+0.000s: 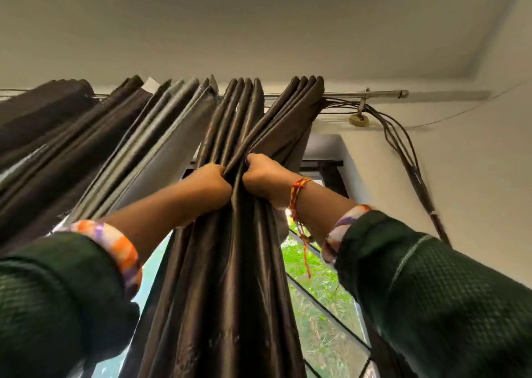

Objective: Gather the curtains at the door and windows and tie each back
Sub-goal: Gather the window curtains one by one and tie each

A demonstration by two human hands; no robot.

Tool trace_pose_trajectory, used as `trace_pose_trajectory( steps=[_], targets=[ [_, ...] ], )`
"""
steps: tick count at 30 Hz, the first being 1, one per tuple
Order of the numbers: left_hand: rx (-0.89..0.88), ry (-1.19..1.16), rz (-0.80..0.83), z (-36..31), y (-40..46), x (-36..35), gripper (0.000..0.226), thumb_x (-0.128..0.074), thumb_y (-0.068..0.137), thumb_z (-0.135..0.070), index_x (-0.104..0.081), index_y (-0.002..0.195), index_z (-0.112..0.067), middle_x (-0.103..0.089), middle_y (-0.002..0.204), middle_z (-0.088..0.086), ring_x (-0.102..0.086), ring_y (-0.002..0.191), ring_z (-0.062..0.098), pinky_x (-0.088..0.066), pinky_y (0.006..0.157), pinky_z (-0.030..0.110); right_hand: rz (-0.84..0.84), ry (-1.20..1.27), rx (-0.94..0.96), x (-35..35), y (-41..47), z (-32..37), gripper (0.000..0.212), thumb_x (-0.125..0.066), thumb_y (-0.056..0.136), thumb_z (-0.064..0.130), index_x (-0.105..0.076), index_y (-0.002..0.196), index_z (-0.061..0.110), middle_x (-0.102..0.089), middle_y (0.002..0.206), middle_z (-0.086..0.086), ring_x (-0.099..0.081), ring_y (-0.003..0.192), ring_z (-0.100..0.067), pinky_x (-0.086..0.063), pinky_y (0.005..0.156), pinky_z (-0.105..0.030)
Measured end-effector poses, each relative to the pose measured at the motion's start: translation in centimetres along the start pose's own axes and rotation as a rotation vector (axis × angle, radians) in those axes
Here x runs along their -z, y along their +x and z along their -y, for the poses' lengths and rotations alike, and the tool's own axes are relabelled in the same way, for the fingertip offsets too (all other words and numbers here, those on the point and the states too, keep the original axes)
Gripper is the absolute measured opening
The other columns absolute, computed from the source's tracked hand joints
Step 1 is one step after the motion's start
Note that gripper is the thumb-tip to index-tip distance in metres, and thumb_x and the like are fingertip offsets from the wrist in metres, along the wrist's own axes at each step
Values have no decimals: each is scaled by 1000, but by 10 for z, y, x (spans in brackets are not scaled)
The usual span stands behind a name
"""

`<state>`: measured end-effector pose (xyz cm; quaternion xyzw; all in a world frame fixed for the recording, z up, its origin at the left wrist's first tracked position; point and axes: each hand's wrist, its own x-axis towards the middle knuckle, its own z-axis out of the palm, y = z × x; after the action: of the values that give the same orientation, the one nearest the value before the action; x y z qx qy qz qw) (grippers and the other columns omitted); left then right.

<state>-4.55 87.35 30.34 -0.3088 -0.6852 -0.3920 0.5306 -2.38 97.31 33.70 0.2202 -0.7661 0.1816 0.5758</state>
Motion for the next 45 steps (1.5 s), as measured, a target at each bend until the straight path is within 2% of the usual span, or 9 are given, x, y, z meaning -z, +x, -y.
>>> trace_pose_trajectory(
  steps=[10,16,21,24,28,33,36,40,45],
  targets=[
    [-77,155,65,-11,-16,-35,38,-45,82,0,-53,119,-2,-58,122,19,-52,117,31,-42,90,33,30,-148,-10,4,-18,-20,31,-48,91,11,-51,119,-1,-55,126,-22,-52,117,-34,-38,77,-25],
    [-125,55,117,-80,-34,-97,70,-39,89,-3,-2,148,-9,-39,142,22,-40,129,32,-34,101,34,42,-100,5,66,-42,-75,28,-51,88,6,-61,113,1,-63,113,-26,-57,109,-40,-45,94,-49],
    [-154,-41,109,-163,-29,-152,56,-43,90,-10,-24,143,-4,-44,138,21,-43,127,32,-37,98,31,102,46,-42,163,-75,-128,39,-42,90,-6,-56,125,5,-63,110,-15,-63,92,-27,-57,73,-28],
    [-146,-108,93,-220,-25,-181,43,-43,90,-9,-40,132,-1,-49,133,22,-45,125,33,-37,96,30,109,29,-90,224,-89,-150,41,-40,88,-8,-59,119,9,-64,109,-19,-62,98,-34,-54,85,-48],
    [-136,-236,92,-281,-18,-205,38,-47,89,-13,-51,126,-3,-55,126,21,-52,118,32,-42,95,32,136,5,-87,292,-96,-160,44,-34,83,-18,-61,105,9,-62,105,-24,-61,95,-33,-53,88,-46],
    [-168,-328,137,-339,-14,-227,37,-47,91,-14,-53,125,-1,-56,125,18,-53,117,30,-44,99,34,125,38,-194,358,-102,-176,50,-29,81,-24,-49,124,-10,-58,107,-36,-64,66,-24,-57,55,-26],
    [-177,-323,159,-356,-17,-240,38,-48,90,-16,-52,125,-2,-55,126,18,-53,116,31,-44,98,34,118,53,-228,372,-113,-184,52,-29,80,-26,-52,123,-6,-61,103,-31,-67,55,-18,-57,49,-24],
    [-124,-230,132,-340,-19,-246,45,-45,89,-14,-43,134,-4,-53,128,19,-53,116,33,-45,96,36,81,-42,-196,350,-113,-186,52,-37,81,-22,-58,121,3,-61,117,-25,-65,93,-31,-59,77,-34],
    [-90,-160,106,-290,-27,-241,58,-46,90,-15,-24,144,-10,-47,134,19,-49,120,33,-44,95,37,112,43,-119,298,-114,-188,50,-42,84,-20,-54,125,5,-63,102,-10,-58,78,-9,-53,68,-18]
  ],
)
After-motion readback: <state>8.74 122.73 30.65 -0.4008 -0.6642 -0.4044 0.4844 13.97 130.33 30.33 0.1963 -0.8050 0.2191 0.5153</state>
